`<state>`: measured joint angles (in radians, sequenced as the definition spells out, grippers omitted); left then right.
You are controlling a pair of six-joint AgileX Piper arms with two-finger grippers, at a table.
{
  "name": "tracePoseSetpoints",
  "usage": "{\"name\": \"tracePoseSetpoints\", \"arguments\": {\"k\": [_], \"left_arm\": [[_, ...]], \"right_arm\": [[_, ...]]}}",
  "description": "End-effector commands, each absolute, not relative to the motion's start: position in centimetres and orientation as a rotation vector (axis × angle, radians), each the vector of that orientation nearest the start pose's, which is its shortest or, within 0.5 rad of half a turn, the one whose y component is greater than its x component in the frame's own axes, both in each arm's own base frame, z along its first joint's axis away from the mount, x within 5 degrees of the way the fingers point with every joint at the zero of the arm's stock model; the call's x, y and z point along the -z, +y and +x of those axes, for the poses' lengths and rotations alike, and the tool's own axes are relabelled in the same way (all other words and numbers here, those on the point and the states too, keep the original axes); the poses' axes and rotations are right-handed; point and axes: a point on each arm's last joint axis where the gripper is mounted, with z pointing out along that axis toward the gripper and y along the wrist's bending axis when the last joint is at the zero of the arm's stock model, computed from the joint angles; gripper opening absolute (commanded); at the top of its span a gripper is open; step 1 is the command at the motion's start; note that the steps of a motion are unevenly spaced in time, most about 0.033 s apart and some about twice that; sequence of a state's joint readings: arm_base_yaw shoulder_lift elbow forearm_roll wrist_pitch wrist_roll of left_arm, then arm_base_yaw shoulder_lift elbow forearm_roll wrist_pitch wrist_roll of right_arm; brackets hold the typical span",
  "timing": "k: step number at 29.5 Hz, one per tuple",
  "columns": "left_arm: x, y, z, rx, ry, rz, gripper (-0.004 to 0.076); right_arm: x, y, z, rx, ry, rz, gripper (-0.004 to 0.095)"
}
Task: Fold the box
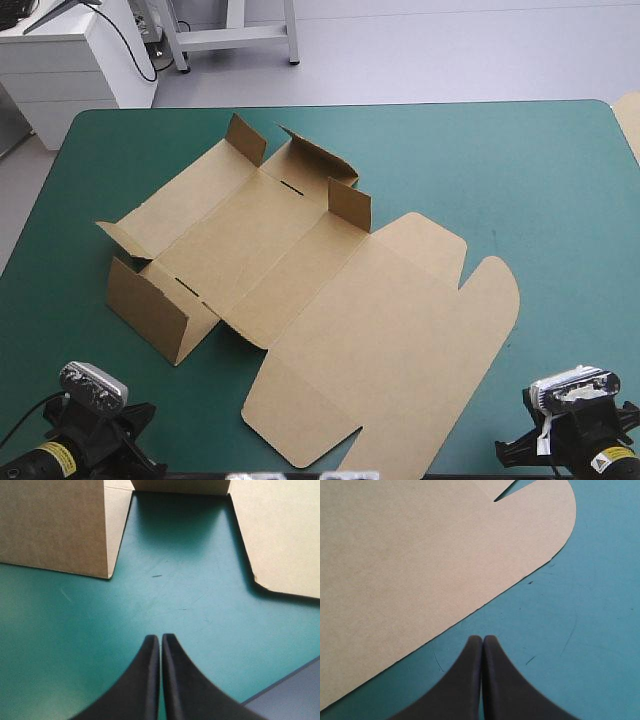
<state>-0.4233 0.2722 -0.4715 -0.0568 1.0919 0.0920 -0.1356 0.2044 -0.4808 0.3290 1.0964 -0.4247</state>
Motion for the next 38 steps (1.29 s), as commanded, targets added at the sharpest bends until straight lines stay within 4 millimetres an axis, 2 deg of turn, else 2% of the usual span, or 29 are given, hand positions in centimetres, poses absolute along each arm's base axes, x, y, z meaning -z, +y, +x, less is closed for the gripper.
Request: {"name": "tracePoseSetpoints", "arguments": {"k": [1,21,24,28,34,38], "left_arm": [[-27.2,-2.1,3.4,0.256,2.250,0.584,-0.0008],[-27.2,-2.1,3.4,0.256,2.250,0.584,-0.0008],[-27.2,-2.1,3.4,0.256,2.253,0.574,-0.0008],[-27.2,-2.1,3.4,0.256,2.253,0.574,-0.0008],[-27.2,-2.1,3.4,0.256,2.253,0.574,-0.0008],[-27.2,-2.1,3.4,0.256,2.253,0.574,-0.0008]], "right_arm": [[-28.1,2.3,3.1,-0.111,2.166,-0.292,-0.0021],[-28.5,2.4,3.1,-0.121,2.144,-0.288,-0.0021],[-29.9,2.4,3.3,-0.117,2.038,-0.271,-0.0021],[-32.8,2.3,3.8,-0.076,1.894,-0.266,-0.0021],[-35.9,2.0,5.6,-0.038,1.885,-0.311,-0.0021],[-38.3,1.7,7.6,-0.036,1.889,-0.308,-0.0021]]}}
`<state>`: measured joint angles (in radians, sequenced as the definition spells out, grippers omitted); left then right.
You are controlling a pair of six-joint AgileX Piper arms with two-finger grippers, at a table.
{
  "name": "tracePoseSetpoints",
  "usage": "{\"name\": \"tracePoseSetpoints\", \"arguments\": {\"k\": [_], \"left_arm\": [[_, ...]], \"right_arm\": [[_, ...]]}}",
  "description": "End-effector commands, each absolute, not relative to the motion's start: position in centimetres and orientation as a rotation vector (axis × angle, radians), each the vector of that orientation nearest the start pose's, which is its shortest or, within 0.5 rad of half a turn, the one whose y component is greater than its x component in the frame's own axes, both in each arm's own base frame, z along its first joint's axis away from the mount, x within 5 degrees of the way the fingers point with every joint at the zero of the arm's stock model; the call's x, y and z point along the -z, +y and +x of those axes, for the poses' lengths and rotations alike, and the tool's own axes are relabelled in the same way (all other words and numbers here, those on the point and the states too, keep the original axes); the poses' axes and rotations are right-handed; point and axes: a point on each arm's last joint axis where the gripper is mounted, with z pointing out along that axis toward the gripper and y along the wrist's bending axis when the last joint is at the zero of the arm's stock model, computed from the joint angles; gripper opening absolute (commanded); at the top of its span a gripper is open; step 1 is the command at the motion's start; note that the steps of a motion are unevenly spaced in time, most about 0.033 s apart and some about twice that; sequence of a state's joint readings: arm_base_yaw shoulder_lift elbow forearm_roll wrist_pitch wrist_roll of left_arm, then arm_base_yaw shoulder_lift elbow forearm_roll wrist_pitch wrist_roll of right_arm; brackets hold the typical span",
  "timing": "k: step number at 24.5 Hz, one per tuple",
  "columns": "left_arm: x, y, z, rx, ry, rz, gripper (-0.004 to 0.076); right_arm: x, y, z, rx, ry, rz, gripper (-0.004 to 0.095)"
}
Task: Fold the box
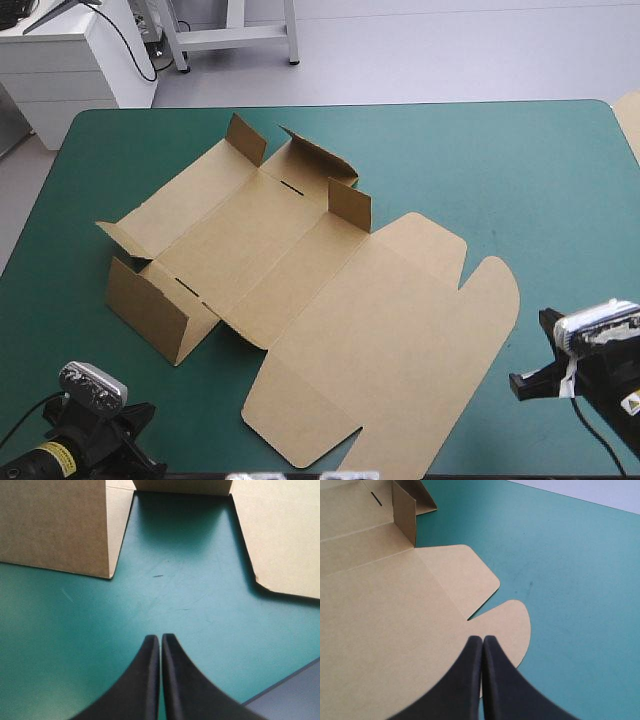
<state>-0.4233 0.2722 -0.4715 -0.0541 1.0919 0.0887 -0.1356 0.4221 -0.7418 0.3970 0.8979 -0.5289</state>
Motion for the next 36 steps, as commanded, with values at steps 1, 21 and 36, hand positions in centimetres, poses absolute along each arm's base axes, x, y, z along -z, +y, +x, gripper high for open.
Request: {"name": "tracePoseSetpoints", "arguments": {"k": [1,21,36], "left_arm": [[-27.2,-2.1,3.4,0.256,2.253,0.574,-0.0008],[-27.2,-2.1,3.4,0.256,2.253,0.574,-0.0008],[-27.2,-2.1,3.4,0.256,2.253,0.574,-0.0008]], "right_arm": [[-38.8,1.6,8.2,-0.029,1.894,-0.324,-0.0021],[-44.7,3.0,23.3,-0.521,2.035,-0.640,-0.0004],[-37.8,14.1,36.4,-0.396,2.113,-0.999,0.0439]]}}
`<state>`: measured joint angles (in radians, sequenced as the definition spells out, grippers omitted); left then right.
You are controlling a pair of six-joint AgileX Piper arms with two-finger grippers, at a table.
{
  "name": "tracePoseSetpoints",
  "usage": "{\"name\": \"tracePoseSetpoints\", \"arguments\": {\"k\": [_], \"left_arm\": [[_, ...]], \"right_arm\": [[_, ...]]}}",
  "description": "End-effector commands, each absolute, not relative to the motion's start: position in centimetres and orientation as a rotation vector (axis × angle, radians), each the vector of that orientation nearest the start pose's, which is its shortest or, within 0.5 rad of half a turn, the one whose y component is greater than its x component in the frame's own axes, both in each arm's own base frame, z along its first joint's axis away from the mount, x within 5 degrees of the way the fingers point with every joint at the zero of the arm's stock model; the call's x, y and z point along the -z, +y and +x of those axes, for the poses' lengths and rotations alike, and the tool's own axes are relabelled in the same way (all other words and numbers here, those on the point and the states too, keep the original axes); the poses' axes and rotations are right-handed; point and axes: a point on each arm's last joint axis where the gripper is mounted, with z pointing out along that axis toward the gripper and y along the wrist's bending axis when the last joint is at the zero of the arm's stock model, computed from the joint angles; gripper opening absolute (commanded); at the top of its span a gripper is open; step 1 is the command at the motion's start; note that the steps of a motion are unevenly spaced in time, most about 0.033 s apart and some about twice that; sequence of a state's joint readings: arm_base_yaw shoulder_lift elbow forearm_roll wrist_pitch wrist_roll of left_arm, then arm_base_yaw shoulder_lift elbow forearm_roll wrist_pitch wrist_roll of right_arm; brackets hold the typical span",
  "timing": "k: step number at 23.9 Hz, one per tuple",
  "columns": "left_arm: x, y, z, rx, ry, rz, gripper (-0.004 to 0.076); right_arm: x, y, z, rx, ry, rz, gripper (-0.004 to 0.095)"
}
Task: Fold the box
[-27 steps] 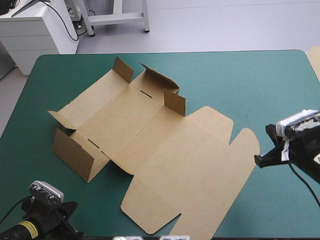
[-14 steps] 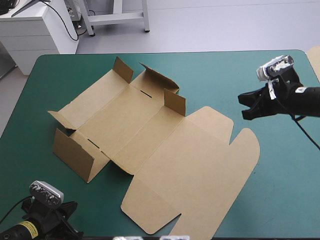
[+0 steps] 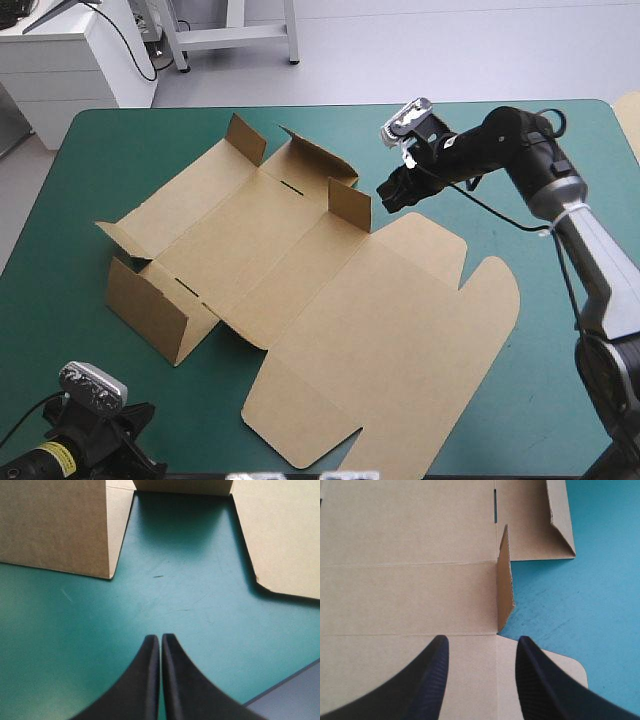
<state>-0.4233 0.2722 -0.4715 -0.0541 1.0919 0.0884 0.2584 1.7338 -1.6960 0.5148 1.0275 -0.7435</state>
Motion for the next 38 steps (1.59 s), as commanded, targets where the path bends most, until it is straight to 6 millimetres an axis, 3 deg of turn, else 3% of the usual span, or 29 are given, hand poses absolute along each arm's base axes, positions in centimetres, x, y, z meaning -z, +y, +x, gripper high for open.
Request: {"name": "tracePoseSetpoints", "arguments": {"k": [1,9,16,24,26,28,29,38], "left_arm": [[-27.2,-2.1,3.4,0.256,2.253,0.574,-0.0008],[-27.2,-2.1,3.4,0.256,2.253,0.574,-0.0008],[-27.2,-2.1,3.4,0.254,2.252,0.579,-0.0008],[-27.2,-2.1,3.4,0.256,2.253,0.574,-0.0008],[-27.2,-2.1,3.4,0.256,2.253,0.574,-0.0008],[-27.2,-2.1,3.4,0.256,2.253,0.574,-0.0008],[-27.2,-2.1,3.4,0.256,2.253,0.574,-0.0008],[-27.2,-2.1,3.4,0.256,2.253,0.574,-0.0008]], "right_arm": [[-36.8,14.6,37.1,-0.359,2.118,-1.014,0.0478],[-33.9,16.2,39.3,-0.338,2.104,-1.021,0.0517],[-33.7,17.4,40.1,-0.332,2.011,-1.003,0.0516],[-30.2,18.8,41.6,-0.327,2.042,-1.029,0.0505],[-29.6,19.1,41.9,-0.334,2.045,-1.020,0.0414],[-29.4,19.2,42.0,-0.327,2.033,-1.045,0.0185],[-29.3,19.2,42.0,-0.310,2.015,-1.076,0.0000],[-29.3,19.2,41.9,-0.138,1.779,-1.423,-0.0021]]}}
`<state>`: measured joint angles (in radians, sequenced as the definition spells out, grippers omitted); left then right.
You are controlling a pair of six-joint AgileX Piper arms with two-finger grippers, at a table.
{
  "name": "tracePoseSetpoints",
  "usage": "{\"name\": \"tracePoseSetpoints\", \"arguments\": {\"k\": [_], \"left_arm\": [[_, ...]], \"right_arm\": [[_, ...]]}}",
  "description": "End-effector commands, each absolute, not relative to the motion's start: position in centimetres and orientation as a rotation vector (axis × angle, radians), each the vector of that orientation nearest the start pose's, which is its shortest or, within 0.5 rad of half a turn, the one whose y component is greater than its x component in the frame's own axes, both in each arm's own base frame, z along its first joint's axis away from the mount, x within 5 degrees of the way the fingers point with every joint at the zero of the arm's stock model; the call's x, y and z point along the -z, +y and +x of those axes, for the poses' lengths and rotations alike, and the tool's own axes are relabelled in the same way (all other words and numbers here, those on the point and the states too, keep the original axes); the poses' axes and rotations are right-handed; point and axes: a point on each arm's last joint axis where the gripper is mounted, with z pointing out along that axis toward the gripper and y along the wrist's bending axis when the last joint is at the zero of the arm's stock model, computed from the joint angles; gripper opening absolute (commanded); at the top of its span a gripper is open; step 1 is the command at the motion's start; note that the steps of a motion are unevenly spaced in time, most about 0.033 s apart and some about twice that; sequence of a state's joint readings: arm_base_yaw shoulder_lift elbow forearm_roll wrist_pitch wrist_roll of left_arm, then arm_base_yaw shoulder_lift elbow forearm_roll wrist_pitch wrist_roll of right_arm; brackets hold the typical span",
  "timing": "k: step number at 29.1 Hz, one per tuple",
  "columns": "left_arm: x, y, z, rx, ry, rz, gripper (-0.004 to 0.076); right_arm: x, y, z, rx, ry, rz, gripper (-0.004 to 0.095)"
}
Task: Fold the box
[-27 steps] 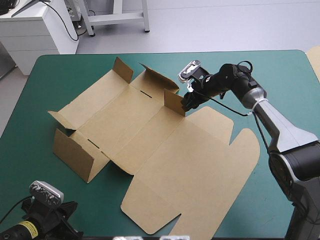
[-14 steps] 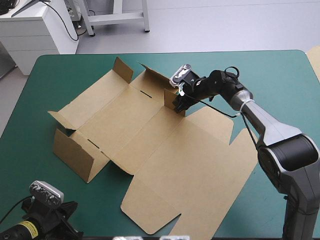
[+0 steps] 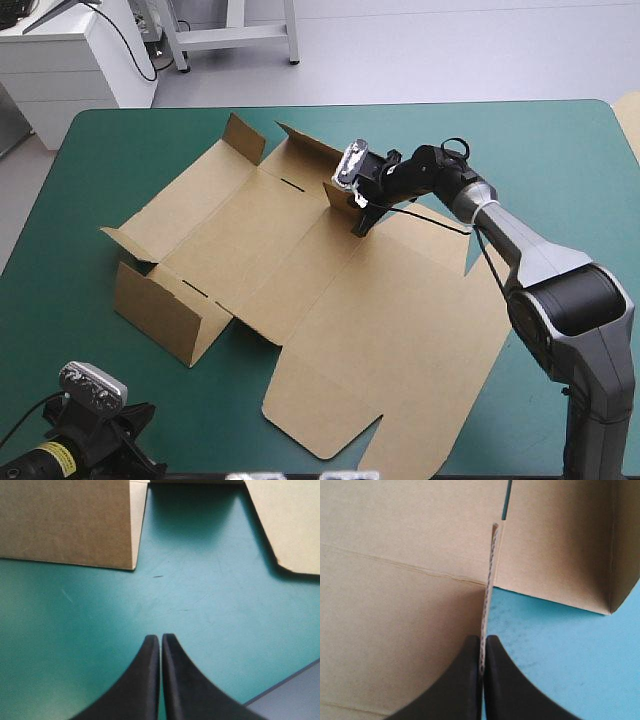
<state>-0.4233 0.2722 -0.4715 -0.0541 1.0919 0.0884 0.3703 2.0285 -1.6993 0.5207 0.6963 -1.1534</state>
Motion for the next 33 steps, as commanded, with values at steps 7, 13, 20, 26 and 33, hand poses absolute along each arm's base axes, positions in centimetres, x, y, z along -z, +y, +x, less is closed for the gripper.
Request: {"name": "tracePoseSetpoints", "arguments": {"k": [7,13,20,26,33], "left_arm": [[-27.2,-2.1,3.4,0.256,2.253,0.574,-0.0008],[-27.2,-2.1,3.4,0.256,2.253,0.574,-0.0008],[-27.2,-2.1,3.4,0.256,2.253,0.574,-0.0008],[-27.2,-2.1,3.4,0.256,2.253,0.574,-0.0008],[-27.2,-2.1,3.4,0.256,2.253,0.574,-0.0008]], "right_arm": [[-28.8,19.5,40.9,-0.219,1.767,-1.553,-0.0021],[-29.0,20.2,40.1,-0.337,1.676,-1.631,-0.0021],[-30.8,21.0,39.0,-0.459,1.502,-1.747,-0.0021],[-33.4,21.2,39.0,-0.429,1.398,-1.774,-0.0021],[-32.2,21.4,40.0,-0.400,1.406,-1.760,-0.0021]]}}
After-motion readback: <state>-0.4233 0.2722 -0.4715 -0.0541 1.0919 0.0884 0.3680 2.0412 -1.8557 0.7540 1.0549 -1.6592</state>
